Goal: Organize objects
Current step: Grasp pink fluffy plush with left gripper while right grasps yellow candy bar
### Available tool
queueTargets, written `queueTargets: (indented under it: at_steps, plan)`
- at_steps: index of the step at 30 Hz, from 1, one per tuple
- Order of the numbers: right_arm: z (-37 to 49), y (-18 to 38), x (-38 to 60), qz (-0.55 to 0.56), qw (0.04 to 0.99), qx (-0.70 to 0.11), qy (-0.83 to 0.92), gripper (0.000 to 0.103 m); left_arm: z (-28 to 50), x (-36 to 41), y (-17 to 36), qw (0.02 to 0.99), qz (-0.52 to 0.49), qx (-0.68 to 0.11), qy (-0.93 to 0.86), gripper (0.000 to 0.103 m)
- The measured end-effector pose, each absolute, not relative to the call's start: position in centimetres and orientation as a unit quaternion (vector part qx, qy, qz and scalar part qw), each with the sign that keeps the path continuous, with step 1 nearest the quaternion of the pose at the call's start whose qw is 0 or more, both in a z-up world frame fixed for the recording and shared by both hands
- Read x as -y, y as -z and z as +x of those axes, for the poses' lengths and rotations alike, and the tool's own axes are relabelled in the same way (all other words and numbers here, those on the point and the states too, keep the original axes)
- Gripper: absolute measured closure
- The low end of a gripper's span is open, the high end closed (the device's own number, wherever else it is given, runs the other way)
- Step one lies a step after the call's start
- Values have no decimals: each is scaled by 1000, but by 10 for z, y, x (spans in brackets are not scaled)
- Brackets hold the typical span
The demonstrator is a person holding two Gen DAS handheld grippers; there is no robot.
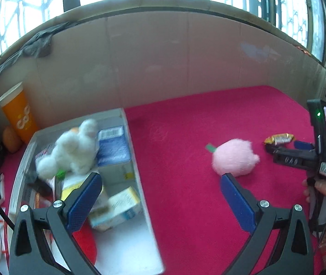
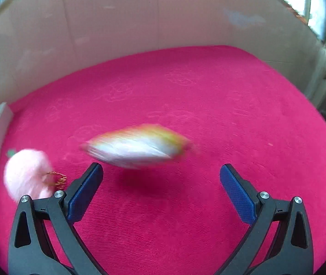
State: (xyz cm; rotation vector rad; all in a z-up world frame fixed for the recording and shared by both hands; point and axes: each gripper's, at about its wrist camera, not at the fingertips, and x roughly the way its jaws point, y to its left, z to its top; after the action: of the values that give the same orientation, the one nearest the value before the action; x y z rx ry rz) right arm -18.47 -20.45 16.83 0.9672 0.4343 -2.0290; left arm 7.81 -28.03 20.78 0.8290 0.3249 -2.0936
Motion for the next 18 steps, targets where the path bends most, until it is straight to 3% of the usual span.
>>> queueTargets:
  at_steps: [10, 18]
  plan:
    - [-177, -166, 241, 385, 470, -208, 766, 2, -4, 298, -177, 384, 396, -131, 824, 0]
    - [-176, -168, 217, 379, 475, -191, 771, 25, -43, 301, -163, 378, 383, -108, 836, 0]
